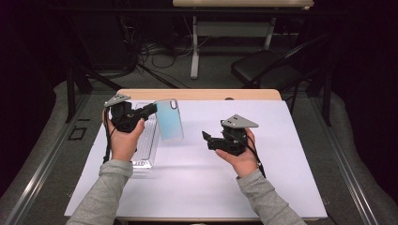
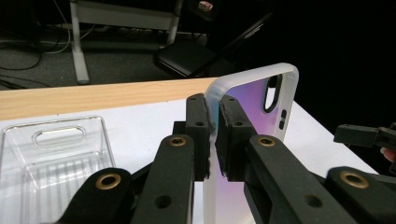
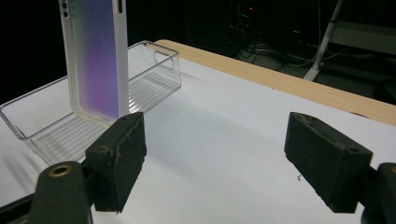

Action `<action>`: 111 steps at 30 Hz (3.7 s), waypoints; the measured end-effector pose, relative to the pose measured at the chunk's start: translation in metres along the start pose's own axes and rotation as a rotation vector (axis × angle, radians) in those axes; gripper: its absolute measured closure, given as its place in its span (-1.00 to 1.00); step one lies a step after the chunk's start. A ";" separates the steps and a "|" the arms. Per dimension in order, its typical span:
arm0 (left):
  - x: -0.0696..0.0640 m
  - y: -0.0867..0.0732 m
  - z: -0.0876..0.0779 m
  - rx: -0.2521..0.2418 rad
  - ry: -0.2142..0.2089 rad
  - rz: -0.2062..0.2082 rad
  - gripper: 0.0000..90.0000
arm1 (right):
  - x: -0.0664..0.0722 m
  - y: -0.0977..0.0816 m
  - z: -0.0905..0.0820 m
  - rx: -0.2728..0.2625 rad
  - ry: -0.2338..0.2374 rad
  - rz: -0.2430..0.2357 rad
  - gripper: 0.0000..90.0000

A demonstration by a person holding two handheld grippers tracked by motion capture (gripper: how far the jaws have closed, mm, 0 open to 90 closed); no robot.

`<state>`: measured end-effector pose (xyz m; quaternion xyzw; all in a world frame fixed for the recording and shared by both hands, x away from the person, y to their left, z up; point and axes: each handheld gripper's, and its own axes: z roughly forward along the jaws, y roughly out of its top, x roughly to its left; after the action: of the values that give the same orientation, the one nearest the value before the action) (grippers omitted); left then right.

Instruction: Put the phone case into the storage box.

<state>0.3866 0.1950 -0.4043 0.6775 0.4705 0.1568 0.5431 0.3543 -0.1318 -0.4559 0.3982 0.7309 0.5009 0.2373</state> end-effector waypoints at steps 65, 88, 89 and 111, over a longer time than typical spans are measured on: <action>0.086 0.058 0.011 -0.123 0.130 0.089 0.87 | -0.009 0.000 -0.001 -0.005 -0.029 0.018 -0.55; 0.120 0.053 0.028 -0.105 0.158 0.093 0.88 | -0.016 -0.005 -0.010 0.004 -0.071 0.006 -0.56; 0.121 0.053 0.029 -0.104 0.160 0.092 0.88 | -0.016 -0.005 -0.010 0.001 -0.073 0.008 -0.56; 0.142 0.036 0.045 -0.063 0.191 0.082 0.87 | -0.020 -0.007 -0.013 -0.005 -0.082 0.020 -0.61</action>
<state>0.5087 0.2847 -0.4311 0.6607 0.4869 0.2573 0.5101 0.3539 -0.1568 -0.4581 0.4250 0.7152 0.4884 0.2632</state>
